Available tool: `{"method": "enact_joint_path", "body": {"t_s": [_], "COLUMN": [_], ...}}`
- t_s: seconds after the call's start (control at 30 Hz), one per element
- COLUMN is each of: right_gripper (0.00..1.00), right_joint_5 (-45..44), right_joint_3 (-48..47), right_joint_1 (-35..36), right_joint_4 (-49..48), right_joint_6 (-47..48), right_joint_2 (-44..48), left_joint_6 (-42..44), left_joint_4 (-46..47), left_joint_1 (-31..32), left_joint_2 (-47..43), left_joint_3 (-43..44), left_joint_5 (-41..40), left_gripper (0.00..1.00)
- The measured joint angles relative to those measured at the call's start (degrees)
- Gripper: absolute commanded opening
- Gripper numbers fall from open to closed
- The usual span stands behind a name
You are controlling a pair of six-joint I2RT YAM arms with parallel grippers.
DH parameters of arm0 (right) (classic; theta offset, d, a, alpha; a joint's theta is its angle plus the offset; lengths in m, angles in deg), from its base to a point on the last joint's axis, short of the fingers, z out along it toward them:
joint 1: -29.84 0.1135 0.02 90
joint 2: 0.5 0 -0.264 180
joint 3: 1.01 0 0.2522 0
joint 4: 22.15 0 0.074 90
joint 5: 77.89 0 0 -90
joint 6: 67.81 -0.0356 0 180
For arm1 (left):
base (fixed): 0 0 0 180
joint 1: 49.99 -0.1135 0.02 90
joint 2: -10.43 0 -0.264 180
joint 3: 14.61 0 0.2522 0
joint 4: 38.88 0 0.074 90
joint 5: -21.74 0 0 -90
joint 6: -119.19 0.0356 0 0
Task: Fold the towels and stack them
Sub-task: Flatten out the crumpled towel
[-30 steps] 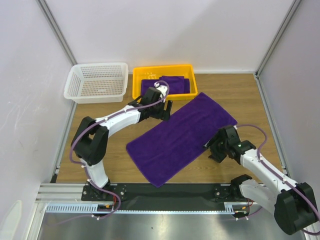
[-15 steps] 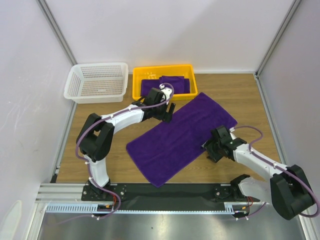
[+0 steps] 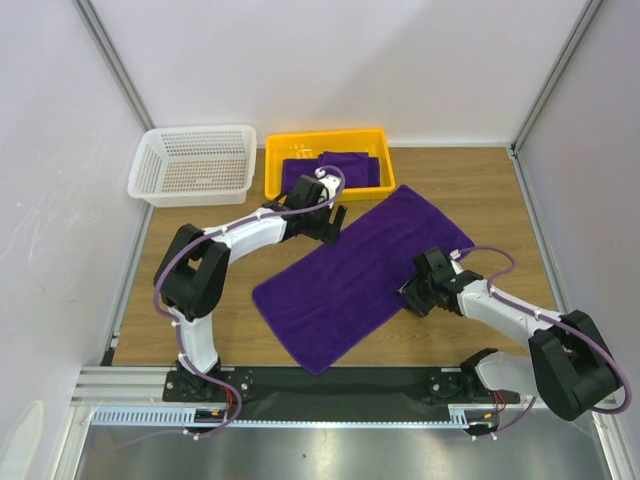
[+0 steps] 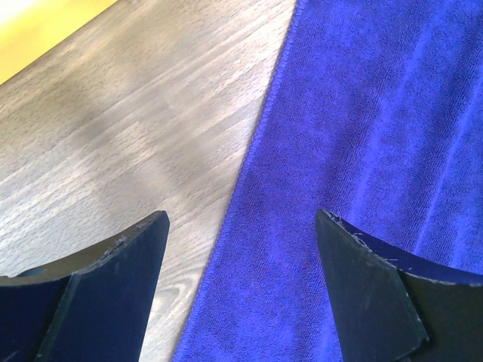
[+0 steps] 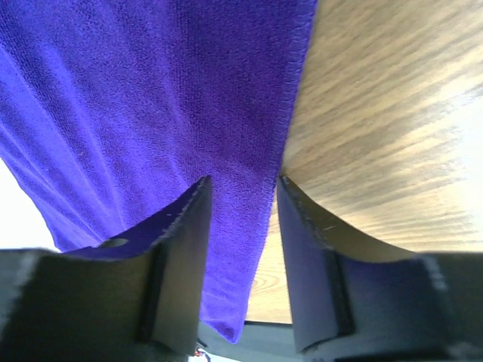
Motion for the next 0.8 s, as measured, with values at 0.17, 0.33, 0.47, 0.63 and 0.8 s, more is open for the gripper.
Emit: {"method": "enact_joint_path", "body": {"t_s": [0.17,0.33,0.47,0.63,0.8], "right_gripper": [0.33,0.22,0.15,0.12,0.11], "right_joint_5": [0.00,-0.50,-1.64,-2.82,-3.13], "right_joint_3": [-0.02,-0.07,-0.07,0.20,0.33], "right_joint_1": [0.74,1.20,1.31,1.36,1.33], "right_joint_4": [-1.75,-2.49,-1.88,-0.07,1.14], "right_joint_6": [-0.96,-1.27,-1.27,-1.29,-1.27], "right_joint_2": [-1.31,-2.10,-1.97,-0.96,-0.31], "left_joint_6": [0.00,-0.07,-0.15,-0.26,-0.68], "left_joint_4": [0.42,1.70,3.04,5.31,6.60], "left_joint_1": [-0.20,-0.20,-0.20,-0.20,-0.20], "left_joint_2": [0.70,1.84,2.80,4.28,6.25], "left_joint_3": [0.00,0.00,0.00,0.02,0.83], "left_joint_5": [0.46,1.88,2.58,4.90,6.51], "left_gripper": [0.84,0.83,0.82,0.80,0.76]}}
